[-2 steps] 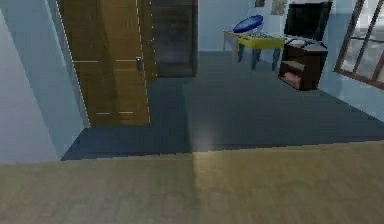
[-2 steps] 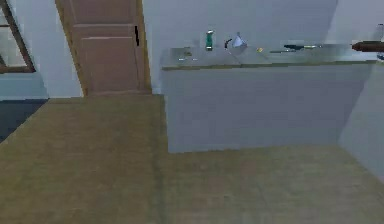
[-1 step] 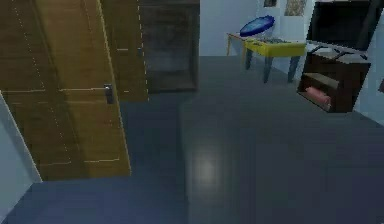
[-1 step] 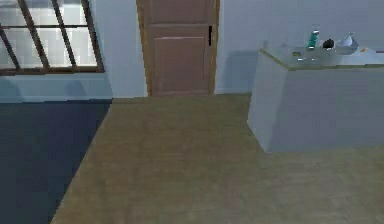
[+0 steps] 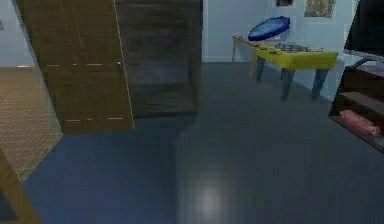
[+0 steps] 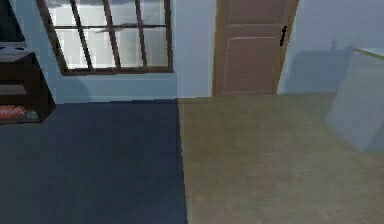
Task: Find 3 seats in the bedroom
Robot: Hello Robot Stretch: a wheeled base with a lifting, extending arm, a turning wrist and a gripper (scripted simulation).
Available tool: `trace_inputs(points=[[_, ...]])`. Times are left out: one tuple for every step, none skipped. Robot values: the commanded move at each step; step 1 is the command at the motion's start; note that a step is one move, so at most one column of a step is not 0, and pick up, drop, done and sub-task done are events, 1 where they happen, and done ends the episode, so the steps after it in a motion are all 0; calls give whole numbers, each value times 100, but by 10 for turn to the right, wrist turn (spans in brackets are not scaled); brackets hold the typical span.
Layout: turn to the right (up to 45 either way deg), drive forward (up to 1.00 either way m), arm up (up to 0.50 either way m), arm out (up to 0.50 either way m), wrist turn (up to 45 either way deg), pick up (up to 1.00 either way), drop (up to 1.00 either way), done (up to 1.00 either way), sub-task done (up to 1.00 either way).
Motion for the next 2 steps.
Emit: trace_inputs(points=[[60, 0, 0, 0, 0, 0, 0, 0, 0], [0, 35, 0, 0, 0, 0, 0, 0, 0]])
